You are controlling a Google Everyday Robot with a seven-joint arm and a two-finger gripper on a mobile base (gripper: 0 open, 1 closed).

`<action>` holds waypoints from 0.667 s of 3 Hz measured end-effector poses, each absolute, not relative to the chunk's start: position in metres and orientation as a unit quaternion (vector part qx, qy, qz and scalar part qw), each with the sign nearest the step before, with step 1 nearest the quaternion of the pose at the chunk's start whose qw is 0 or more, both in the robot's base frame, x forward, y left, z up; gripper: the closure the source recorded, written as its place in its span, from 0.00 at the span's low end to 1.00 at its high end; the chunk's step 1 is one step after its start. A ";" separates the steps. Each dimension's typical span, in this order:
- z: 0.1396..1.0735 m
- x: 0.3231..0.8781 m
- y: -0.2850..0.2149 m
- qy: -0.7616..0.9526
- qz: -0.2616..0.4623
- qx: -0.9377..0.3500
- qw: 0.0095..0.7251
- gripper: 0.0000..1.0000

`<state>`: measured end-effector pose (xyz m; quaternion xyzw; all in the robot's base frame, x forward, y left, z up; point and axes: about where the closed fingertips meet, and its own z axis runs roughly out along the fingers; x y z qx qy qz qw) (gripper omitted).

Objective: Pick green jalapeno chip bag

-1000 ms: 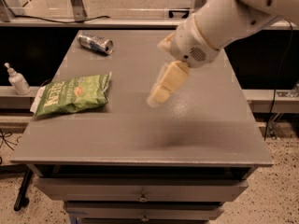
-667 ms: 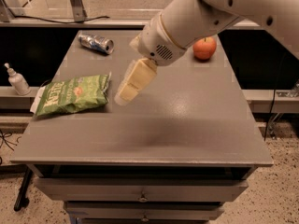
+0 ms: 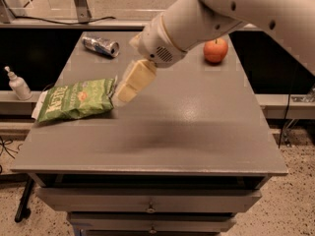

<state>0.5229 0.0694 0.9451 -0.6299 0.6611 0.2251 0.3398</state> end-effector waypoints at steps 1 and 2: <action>0.942 0.551 0.106 0.637 0.242 -0.639 0.358 0.00; 0.929 0.573 0.144 0.619 0.261 -0.650 0.355 0.00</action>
Offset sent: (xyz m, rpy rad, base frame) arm 0.0808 0.1218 -0.0355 0.1027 0.0073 0.1591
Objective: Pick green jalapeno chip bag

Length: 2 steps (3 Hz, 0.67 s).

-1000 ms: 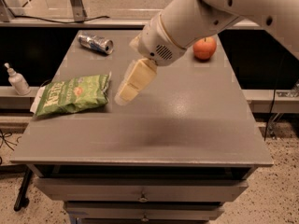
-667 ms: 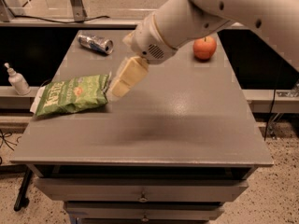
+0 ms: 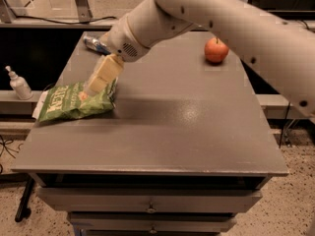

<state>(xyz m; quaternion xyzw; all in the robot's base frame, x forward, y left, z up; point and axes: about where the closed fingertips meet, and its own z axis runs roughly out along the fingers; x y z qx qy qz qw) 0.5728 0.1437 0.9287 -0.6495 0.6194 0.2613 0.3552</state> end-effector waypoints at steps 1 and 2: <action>0.898 0.585 0.168 0.623 0.282 -0.644 0.343 0.00; 0.869 0.593 0.173 0.641 0.288 -0.627 0.336 0.00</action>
Offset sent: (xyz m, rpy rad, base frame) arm 0.0320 0.0302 -0.0941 0.0152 0.1286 -0.0793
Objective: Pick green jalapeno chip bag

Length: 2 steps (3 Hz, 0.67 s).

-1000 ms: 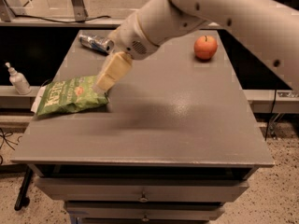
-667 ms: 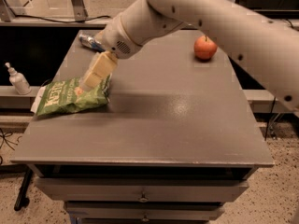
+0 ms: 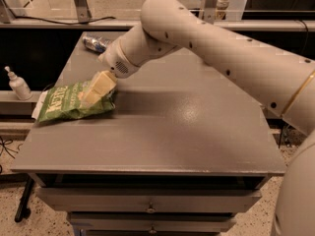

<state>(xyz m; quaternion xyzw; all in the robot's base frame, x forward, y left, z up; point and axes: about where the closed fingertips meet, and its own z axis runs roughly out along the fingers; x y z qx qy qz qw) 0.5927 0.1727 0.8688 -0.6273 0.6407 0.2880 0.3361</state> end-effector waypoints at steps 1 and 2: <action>0.850 0.593 0.169 0.664 0.292 -0.609 0.321 0.00; 0.837 0.591 0.164 0.682 0.298 -0.592 0.309 0.16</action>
Offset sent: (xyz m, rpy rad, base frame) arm -0.0027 -0.0205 -0.0469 -0.0293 0.1511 -0.1246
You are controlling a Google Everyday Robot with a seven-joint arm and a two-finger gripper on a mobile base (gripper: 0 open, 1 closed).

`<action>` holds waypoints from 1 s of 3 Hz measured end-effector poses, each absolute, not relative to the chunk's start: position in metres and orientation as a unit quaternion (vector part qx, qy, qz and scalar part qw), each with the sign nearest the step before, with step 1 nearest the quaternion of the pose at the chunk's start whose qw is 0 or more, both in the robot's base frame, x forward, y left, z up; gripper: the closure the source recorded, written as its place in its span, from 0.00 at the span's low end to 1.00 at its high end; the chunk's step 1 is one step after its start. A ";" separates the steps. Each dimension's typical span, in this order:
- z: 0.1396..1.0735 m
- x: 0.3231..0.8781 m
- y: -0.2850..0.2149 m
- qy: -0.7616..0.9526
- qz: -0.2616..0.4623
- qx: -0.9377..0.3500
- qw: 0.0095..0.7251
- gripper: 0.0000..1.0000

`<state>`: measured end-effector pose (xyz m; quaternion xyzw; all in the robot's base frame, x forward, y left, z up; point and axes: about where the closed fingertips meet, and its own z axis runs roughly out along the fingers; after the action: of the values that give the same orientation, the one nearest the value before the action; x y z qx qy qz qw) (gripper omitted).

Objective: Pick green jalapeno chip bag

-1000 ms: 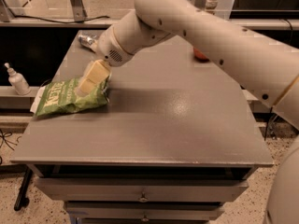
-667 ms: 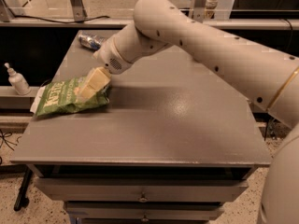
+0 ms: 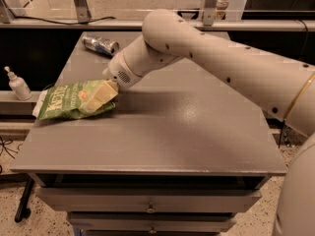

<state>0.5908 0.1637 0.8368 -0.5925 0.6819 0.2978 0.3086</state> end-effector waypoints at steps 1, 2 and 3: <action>0.835 0.590 0.157 0.692 0.298 -0.581 0.307 0.41; 0.853 0.590 0.152 0.691 0.290 -0.580 0.321 0.64; 0.894 0.587 0.153 0.674 0.276 -0.587 0.354 0.86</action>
Offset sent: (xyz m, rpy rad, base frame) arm 0.0011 -0.0213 0.0400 0.0168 -0.0528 -0.0652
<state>0.5874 0.1528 0.8940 -0.5866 0.6740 0.2758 0.3542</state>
